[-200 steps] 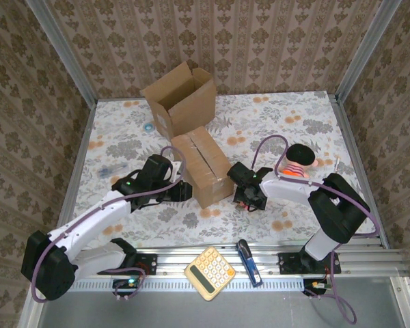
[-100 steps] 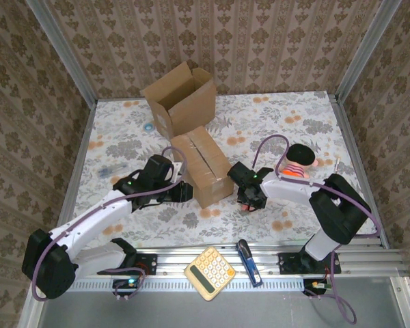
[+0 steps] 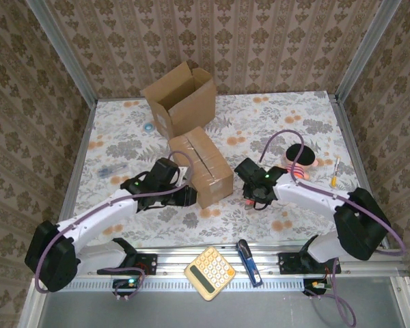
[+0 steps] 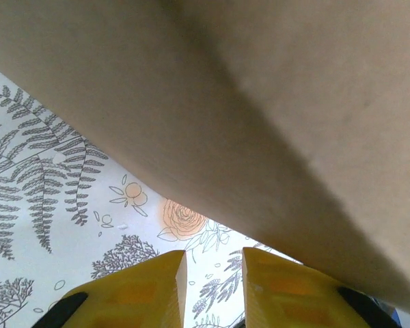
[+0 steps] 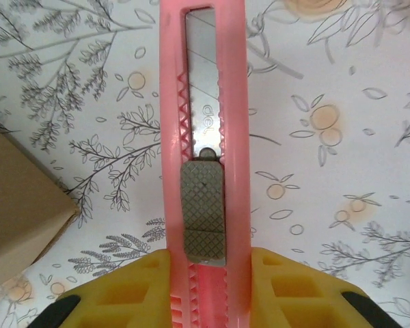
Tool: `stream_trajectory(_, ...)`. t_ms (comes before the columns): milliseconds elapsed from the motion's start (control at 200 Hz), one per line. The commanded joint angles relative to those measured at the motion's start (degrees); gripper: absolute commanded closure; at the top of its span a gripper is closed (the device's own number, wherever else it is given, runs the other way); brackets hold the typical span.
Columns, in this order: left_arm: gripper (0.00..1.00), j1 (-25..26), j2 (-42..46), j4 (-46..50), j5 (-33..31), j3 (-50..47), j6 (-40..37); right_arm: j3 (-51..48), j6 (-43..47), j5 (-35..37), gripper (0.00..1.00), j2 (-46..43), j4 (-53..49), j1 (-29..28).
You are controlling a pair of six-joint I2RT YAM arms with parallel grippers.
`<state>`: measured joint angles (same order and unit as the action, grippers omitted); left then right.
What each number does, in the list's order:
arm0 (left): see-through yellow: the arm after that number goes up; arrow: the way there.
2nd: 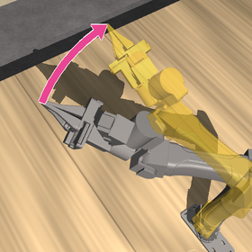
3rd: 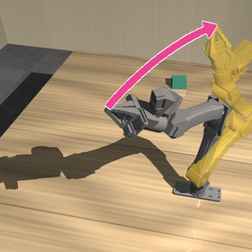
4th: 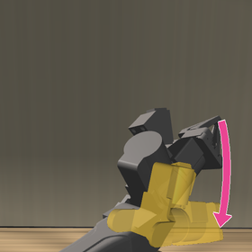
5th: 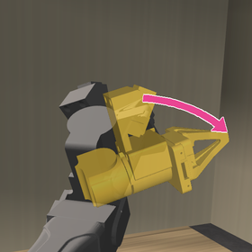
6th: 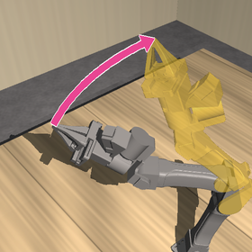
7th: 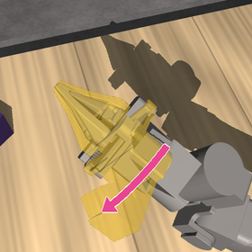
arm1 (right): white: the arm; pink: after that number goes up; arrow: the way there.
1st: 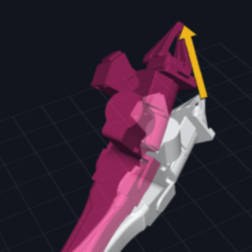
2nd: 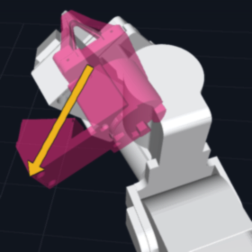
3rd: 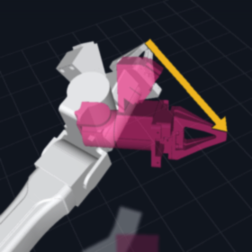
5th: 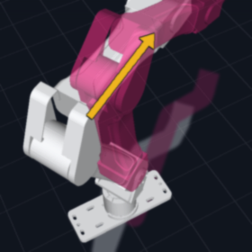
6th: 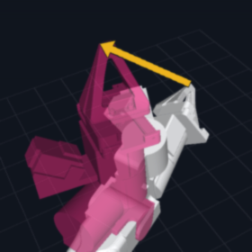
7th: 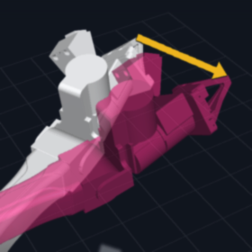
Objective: Unpack the express box
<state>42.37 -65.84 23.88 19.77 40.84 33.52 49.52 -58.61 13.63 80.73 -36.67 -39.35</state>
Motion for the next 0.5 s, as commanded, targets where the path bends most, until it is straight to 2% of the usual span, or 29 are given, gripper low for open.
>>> stream_trajectory(0,0.74,0.69,-1.31,-2.6,0.85,-0.37,1.26,-0.74,1.85,4.3,0.76,-4.55,-4.0,1.15)
stream_trajectory(230,0.74,1.73,-5.11,-5.12,0.97,0.74,1.63,-0.68,7.19,4.22,0.75,-12.11,-5.86,2.83)
stream_trajectory(495,0.76,3.02,-10.05,-7.83,1.24,3.3,1.9,-0.04,12.54,-0.44,0.74,-16.63,-4.87,4.54)
